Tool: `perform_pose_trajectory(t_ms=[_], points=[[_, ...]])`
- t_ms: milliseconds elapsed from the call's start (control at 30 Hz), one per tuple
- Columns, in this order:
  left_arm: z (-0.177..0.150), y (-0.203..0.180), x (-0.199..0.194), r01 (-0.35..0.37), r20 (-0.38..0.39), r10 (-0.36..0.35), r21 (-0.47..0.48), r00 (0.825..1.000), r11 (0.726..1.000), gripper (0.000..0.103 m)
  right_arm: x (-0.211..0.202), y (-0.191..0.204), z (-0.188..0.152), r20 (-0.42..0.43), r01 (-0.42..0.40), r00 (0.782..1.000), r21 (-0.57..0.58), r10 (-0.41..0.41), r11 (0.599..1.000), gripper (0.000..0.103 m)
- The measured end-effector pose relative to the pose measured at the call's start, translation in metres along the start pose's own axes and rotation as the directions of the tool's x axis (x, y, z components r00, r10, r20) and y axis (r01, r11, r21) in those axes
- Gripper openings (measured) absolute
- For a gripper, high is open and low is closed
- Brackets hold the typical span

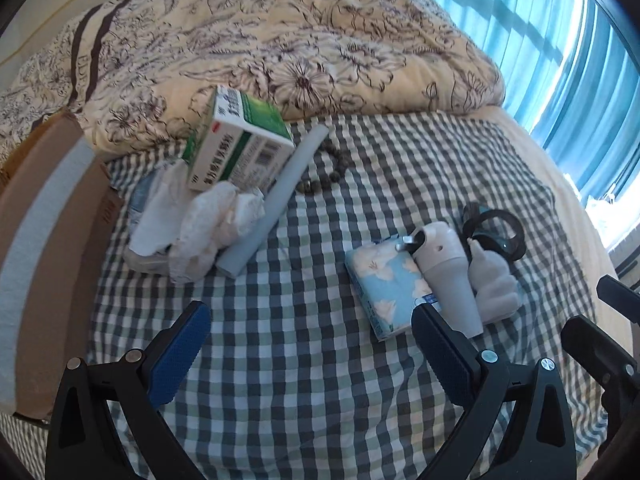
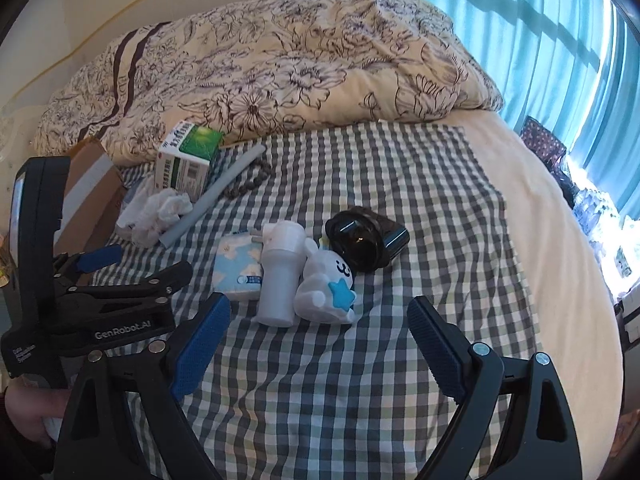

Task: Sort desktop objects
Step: 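Grasp the blue floral tissue pack with the left gripper while the right approaches the plush toy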

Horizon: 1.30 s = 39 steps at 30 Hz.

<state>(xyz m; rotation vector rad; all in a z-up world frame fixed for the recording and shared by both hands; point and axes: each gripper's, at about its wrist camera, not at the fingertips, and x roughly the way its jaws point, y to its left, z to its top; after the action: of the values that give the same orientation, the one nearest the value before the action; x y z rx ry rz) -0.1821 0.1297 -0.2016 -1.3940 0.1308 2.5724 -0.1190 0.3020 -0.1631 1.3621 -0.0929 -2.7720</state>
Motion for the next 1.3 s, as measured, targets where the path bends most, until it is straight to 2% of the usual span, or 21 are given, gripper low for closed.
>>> perform_pose_trajectory(t_ms=[233,467,867,1000,1067,1133,1167,1233,1300], points=[[-0.001,-0.01,0.03,0.019,-0.035,-0.018,0.03,0.999,0.999,0.103,0.025,-0.006,-0.007,-0.043,-0.007,0.999,0.009,0.007,1.0,0.089],[0.004,-0.019,0.049,0.063,-0.057,-0.06,0.044,0.997,0.997,0.103,0.046,-0.013,-0.014,-0.091,-0.023,0.996,0.013,0.025,1.0,0.074],[0.012,-0.034,0.079,0.153,-0.106,-0.152,0.004,0.983,0.988,0.103,0.062,-0.016,-0.013,-0.104,-0.027,0.994,0.01,0.027,1.0,0.073],[0.013,-0.039,0.087,0.125,-0.097,-0.122,0.027,0.988,0.992,0.101,0.069,-0.018,-0.013,-0.113,-0.024,0.993,0.011,0.025,1.0,0.073],[0.014,-0.041,0.086,0.104,-0.08,-0.1,0.042,0.992,0.994,0.092,0.071,-0.019,-0.014,-0.113,-0.036,0.993,0.018,0.038,0.999,0.073],[0.015,-0.041,0.083,0.092,-0.062,-0.089,0.055,0.994,0.994,0.068,0.072,-0.017,-0.013,-0.108,-0.036,0.993,0.016,0.038,0.999,0.073],[0.015,-0.04,0.082,0.09,-0.056,-0.087,0.057,0.995,0.994,0.062,0.072,-0.016,-0.012,-0.105,-0.037,0.994,0.014,0.038,0.999,0.073],[0.018,-0.036,0.078,0.098,-0.053,-0.095,0.049,0.994,0.994,0.035,0.074,-0.014,-0.01,-0.102,-0.037,0.994,0.011,0.038,0.999,0.073],[0.021,-0.03,0.076,0.12,-0.057,-0.118,0.034,0.991,0.992,0.027,0.076,-0.011,-0.008,-0.1,-0.034,0.994,0.005,0.034,0.999,0.073]])
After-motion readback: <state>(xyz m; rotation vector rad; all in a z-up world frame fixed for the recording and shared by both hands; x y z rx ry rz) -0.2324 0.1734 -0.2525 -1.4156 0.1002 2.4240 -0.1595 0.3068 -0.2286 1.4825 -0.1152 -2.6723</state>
